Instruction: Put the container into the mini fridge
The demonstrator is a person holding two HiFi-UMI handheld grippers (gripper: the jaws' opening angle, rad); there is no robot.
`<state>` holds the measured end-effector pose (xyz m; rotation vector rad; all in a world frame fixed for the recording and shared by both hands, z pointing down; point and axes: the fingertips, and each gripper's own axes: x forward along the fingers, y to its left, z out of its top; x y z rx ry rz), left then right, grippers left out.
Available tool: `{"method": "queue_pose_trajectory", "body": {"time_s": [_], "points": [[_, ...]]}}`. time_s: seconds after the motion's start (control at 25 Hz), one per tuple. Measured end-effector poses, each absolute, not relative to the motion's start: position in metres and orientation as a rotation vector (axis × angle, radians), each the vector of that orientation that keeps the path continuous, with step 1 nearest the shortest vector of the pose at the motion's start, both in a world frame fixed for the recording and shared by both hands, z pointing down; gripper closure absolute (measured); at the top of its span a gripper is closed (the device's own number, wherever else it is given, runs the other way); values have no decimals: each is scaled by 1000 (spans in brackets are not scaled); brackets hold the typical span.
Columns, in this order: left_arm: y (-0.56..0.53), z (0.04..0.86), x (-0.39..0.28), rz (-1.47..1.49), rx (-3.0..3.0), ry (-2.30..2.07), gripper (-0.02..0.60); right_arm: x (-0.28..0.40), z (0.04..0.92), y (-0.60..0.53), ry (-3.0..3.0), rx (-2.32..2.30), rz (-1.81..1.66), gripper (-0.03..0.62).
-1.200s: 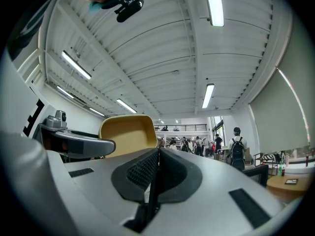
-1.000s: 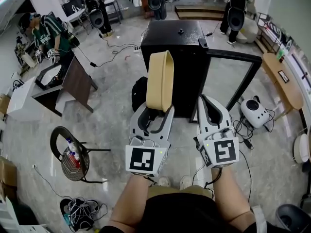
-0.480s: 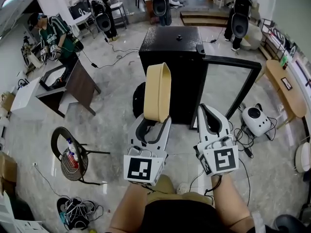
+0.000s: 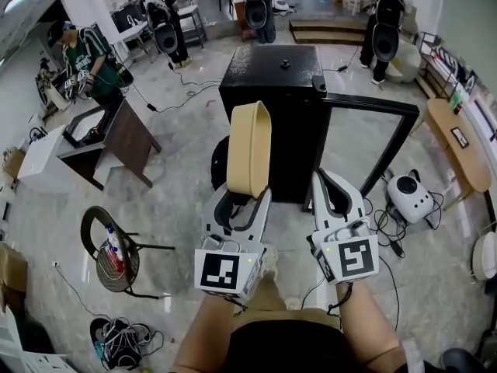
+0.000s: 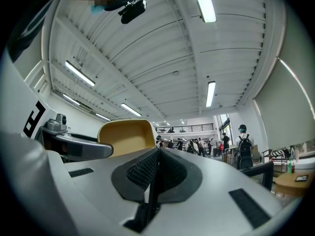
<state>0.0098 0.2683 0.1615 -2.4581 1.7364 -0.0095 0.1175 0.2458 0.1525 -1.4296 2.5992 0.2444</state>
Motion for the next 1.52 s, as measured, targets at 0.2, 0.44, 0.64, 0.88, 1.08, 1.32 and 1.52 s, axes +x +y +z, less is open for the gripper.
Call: {"method": "queue_pose_trajectory", "body": {"time_s": [0.2,0.44,0.64,0.88,1.08,1.32,1.52], "points": [[252,165,11,0,-2466,1740,348,118,157,230,2619,-1438,253,559],[231,173,2,11,-2478,1740,348,112,159,207,2605,-1444,249,559],[207,174,-9,23,-2495,1725,348,96,162,181,2609,-1437,222,559],[162,179,-19,10,-2514,1712,348,82,166,140,2623,-1434,219,559],[113,179,-25,17,-2533,1686,348,72,166,94,2638,-1442,230,559],[59,170,-35,28,-2552,1639,348,59,161,41,2628,-1449,227,558],[14,156,-41,85,-2576,1582,348,50,155,-4,2602,-1471,242,559]]}}
